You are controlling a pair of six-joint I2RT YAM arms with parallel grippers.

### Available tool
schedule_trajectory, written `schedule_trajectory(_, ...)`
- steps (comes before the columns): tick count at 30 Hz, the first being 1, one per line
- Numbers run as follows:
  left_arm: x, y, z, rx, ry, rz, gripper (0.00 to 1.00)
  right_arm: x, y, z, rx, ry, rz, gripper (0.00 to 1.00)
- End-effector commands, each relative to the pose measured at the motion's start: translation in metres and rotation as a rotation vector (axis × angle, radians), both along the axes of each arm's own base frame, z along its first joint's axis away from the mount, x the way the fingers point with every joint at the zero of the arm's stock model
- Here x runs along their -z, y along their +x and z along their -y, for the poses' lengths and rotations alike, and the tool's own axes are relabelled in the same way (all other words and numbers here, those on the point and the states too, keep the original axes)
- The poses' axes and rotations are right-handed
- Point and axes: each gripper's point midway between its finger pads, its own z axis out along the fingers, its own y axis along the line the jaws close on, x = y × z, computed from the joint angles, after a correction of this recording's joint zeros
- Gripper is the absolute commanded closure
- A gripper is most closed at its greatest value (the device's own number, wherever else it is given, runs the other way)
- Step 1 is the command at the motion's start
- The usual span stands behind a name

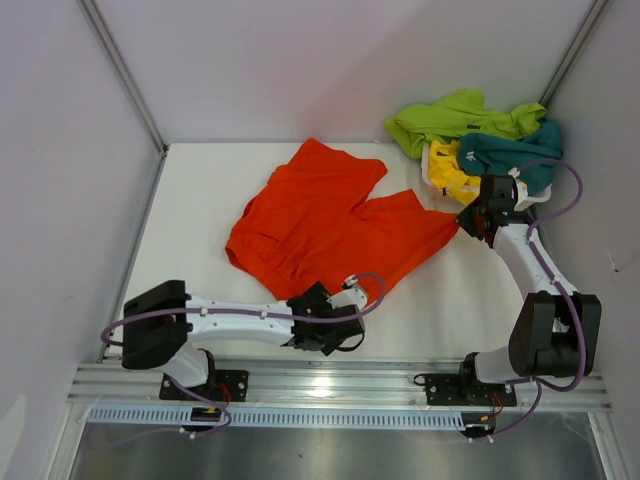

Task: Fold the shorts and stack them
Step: Fold the shorts

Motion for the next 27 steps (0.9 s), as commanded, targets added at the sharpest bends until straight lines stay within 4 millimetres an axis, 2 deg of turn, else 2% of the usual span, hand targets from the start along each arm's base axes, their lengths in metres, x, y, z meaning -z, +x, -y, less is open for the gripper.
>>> schedule_trajectory(1,0.009,0.012,-0.006,-0.146,-0.034,0.088,0.05,-0.020,0.010,0.007,0.004,-0.021,0.051,1.00)
schedule_trajectory(5,0.018,0.008,-0.008,-0.169,-0.052,0.069,0.11,-0.025,0.012,0.011,0.011,-0.030,0.053,1.00)
schedule_trajectory(8,0.020,0.008,-0.011,-0.184,-0.057,0.071,0.22,-0.027,0.012,0.013,0.012,-0.031,0.054,1.00)
schedule_trajectory(11,0.018,0.009,-0.009,-0.188,-0.063,0.078,0.43,-0.029,0.013,0.013,0.014,-0.031,0.058,1.00)
schedule_trajectory(12,0.020,0.009,-0.010,-0.188,-0.056,0.077,0.58,-0.030,0.012,0.013,0.013,-0.030,0.058,1.00)
schedule_trajectory(14,0.020,0.008,-0.008,-0.175,-0.052,0.070,0.73,-0.031,0.013,0.013,0.013,-0.032,0.061,1.00)
schedule_trajectory(15,0.021,0.006,-0.004,-0.166,-0.064,0.055,0.92,-0.031,0.013,0.014,0.012,-0.036,0.059,1.00)
schedule_trajectory(16,0.020,0.005,-0.002,-0.152,-0.065,0.046,0.99,-0.031,0.012,0.014,0.014,-0.038,0.054,1.00)
schedule_trajectory(20,0.015,-0.012,0.019,-0.034,-0.136,-0.055,1.00,-0.042,0.010,0.016,0.012,-0.054,0.037,1.00)
schedule_trajectory(21,0.011,-0.018,0.029,-0.002,-0.172,-0.081,1.00,-0.053,0.013,0.018,0.017,-0.061,0.047,1.00)
schedule_trajectory(24,0.001,-0.044,0.052,0.095,-0.249,-0.186,1.00,-0.047,-0.001,0.023,0.025,-0.092,-0.069,1.00)
schedule_trajectory(25,-0.003,-0.055,0.061,0.131,-0.272,-0.224,1.00,-0.058,0.002,0.025,0.032,-0.112,-0.057,1.00)
schedule_trajectory(27,-0.011,-0.074,0.082,0.196,-0.290,-0.251,1.00,-0.063,-0.001,0.025,0.038,-0.127,-0.073,1.00)
